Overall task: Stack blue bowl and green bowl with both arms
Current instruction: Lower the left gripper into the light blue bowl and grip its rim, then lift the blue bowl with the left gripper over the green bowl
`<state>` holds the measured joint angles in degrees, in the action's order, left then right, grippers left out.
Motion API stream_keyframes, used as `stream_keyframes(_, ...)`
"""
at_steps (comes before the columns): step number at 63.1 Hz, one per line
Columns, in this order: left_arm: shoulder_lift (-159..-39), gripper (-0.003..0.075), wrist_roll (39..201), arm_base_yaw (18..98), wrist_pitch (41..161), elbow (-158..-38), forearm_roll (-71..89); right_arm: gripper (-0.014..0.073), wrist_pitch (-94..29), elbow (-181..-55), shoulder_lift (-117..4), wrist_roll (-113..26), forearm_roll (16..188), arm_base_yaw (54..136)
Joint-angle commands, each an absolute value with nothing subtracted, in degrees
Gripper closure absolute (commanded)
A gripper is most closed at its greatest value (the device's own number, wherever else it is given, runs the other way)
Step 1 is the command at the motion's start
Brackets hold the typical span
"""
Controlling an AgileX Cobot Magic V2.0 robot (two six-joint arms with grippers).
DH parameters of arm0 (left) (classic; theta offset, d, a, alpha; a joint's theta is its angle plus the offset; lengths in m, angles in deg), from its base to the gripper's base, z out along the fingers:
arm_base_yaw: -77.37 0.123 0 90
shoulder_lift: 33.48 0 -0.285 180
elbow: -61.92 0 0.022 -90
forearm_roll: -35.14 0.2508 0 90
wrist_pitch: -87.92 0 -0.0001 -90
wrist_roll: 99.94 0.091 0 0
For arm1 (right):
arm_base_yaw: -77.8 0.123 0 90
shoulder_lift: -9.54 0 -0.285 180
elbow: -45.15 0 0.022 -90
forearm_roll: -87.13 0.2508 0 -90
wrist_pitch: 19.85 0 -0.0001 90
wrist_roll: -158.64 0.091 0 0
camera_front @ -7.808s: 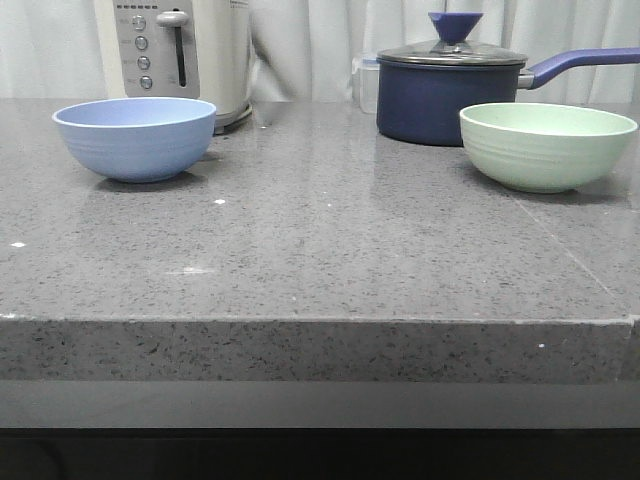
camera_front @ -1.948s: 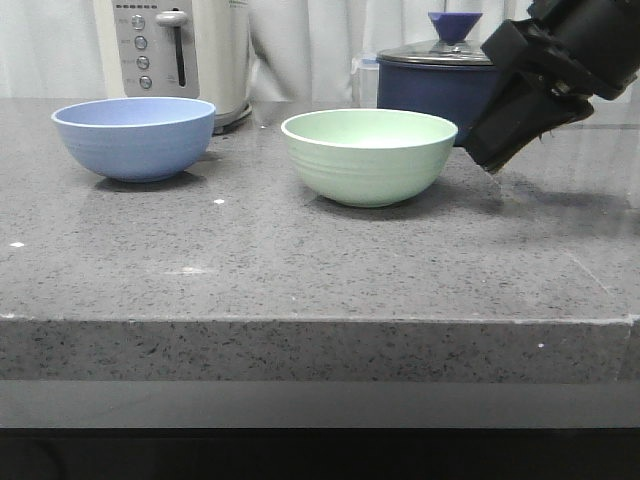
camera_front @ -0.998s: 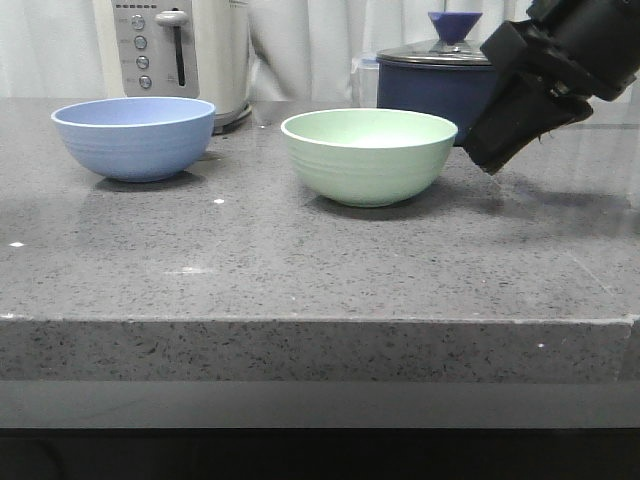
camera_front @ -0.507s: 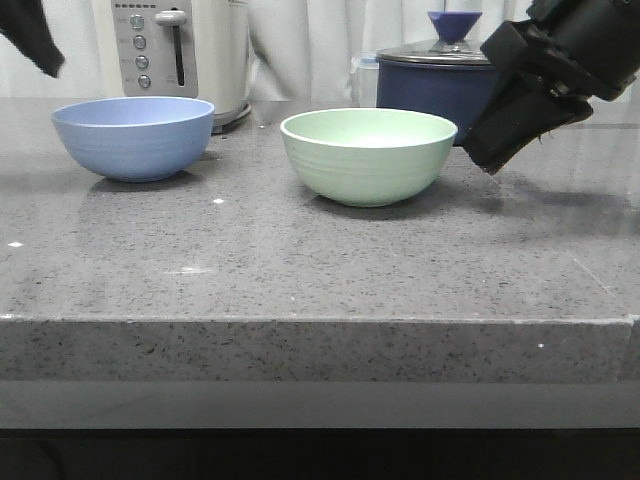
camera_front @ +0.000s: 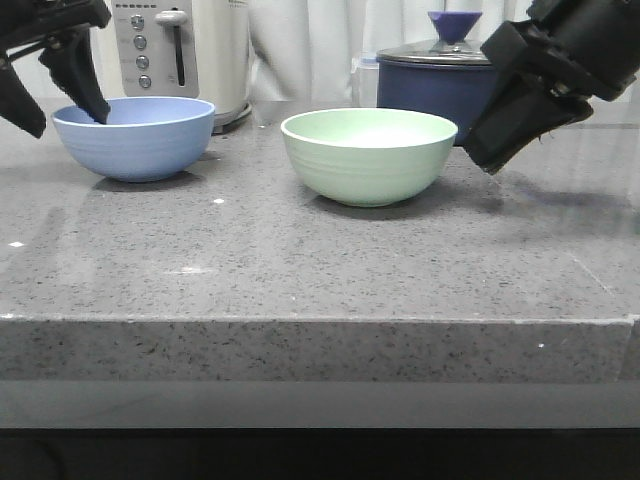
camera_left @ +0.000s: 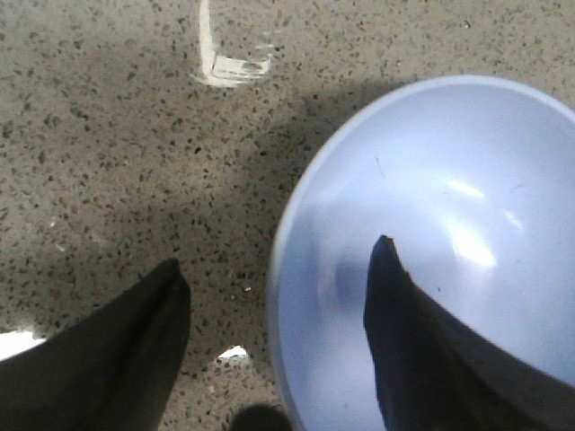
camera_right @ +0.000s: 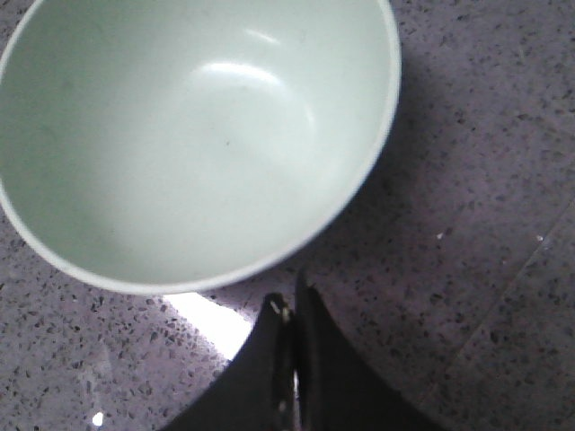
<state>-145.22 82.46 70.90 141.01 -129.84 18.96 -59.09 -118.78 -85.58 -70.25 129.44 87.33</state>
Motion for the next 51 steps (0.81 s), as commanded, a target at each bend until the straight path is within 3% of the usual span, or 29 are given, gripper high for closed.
stream_keyframes(1,-143.39,0.0314,82.05,70.98,138.60,-131.76,17.38,0.0658,-58.03,-120.03,-83.66,-70.94,131.54,87.23)
stream_keyframes(40,-141.66,0.0731,82.39,70.63,135.92,-131.84,16.80,0.0658,-58.03,-120.03,-83.66,-70.94,131.54,87.23)
stream_keyframes(51,-136.98,0.0740,84.87,68.26,135.92,-132.01,16.22,0.0658,-58.03,-120.03,-83.66,-70.94,131.54,87.23)
